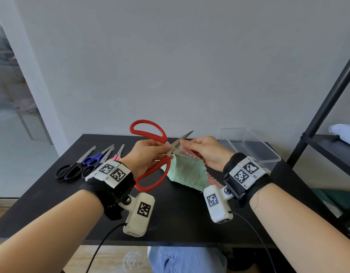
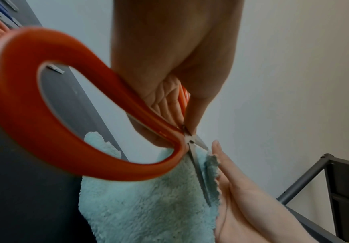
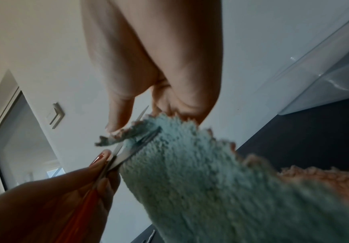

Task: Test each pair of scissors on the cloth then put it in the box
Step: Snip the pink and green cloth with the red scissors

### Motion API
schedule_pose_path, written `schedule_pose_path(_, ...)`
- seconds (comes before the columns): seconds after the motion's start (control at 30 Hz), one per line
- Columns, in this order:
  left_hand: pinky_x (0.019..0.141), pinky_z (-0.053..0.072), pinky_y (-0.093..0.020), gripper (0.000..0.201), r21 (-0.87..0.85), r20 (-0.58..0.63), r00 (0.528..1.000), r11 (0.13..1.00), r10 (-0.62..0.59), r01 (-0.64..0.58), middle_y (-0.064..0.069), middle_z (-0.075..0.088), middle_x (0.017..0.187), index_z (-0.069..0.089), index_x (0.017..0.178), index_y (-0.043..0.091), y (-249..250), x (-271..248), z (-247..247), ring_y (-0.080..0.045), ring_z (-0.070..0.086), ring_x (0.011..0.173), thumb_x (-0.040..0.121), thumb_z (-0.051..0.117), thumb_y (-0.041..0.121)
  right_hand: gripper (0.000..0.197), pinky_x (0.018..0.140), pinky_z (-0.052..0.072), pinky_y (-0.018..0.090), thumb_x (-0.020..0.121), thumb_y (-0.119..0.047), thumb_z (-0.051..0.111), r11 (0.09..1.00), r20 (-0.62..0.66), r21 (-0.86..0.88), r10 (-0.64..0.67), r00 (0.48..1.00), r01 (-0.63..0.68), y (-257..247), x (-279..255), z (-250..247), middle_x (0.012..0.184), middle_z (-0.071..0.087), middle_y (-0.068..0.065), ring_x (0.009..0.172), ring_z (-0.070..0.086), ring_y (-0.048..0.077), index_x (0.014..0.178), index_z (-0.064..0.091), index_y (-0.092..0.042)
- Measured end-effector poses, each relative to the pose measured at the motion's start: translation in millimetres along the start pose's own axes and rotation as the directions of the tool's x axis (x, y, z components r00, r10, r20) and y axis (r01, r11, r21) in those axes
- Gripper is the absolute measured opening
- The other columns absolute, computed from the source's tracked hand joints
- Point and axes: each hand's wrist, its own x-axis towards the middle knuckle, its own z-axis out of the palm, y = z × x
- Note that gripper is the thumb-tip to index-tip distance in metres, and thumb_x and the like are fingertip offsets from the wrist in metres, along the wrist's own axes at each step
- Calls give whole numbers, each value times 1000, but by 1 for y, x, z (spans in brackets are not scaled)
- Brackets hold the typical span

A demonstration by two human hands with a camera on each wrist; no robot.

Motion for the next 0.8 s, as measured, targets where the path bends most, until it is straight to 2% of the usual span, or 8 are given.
schedule_pose_path(0.1,58,57,-22,15,10,-20,1000,1000,10,-10,-13,72,80,64,95,-4,1,2,0,-17,70,63,83,69,6,28,60,49,15,93,-22,58,1000,44,7,3,999,-3,-2,-2,0,67,63,7,66,57,15,85,69,3)
schedule_pose_path(0.23,62,59,-24,16,12,-30,999,1000,22,-22,-15,73,85,64,95,-4,0,4,0,-18,70,66,84,69,6,11,77,54,18,84,-2,67,999,61,-33,-15,998,17,-4,-2,-3,86,71,11,80,66,16,93,70,2)
schedule_pose_path(0.37,68,58,-28,9,8,-29,999,999,36,-36,-16,73,90,65,90,0,-1,3,2,-19,70,70,84,68,7,11,65,53,16,75,3,73,997,9,-60,-44,999,44,-2,-2,1,75,70,9,68,64,14,86,71,0)
schedule_pose_path(0.47,73,58,-30,9,19,-24,999,999,42,-42,-15,73,91,64,87,2,-3,3,3,-20,70,71,84,69,9,6,64,53,17,77,-1,73,996,40,-76,-39,998,42,-2,-3,2,68,71,5,64,63,12,77,73,-6)
schedule_pose_path(0.57,76,57,-32,12,29,-29,998,998,54,-53,-15,73,88,64,88,1,-6,4,3,-20,69,70,83,70,10,5,54,47,15,83,-5,69,986,100,-147,-60,993,74,0,-2,4,69,67,12,57,58,9,82,72,-1)
schedule_pose_path(0.67,78,56,-34,17,32,-31,998,998,50,-49,-15,72,87,63,91,-1,-7,4,3,-20,69,72,83,71,12,17,56,43,11,88,-13,65,964,103,-242,-86,991,108,3,-1,6,75,62,18,54,55,4,79,71,-1)
schedule_pose_path(0.73,72,57,-30,19,41,-28,999,998,47,-46,-15,72,85,63,91,-2,-7,3,3,-19,70,71,81,73,11,25,58,42,10,89,-20,65,948,105,-297,-89,990,116,4,-1,8,74,61,16,56,53,4,77,70,2)
schedule_pose_path(0.8,61,55,-24,18,53,-53,997,997,54,-52,-14,71,81,63,90,-3,-8,1,4,-17,69,65,80,74,9,25,62,43,11,89,-21,65,939,119,-326,-79,990,114,4,0,8,71,61,11,55,53,3,73,70,-3)
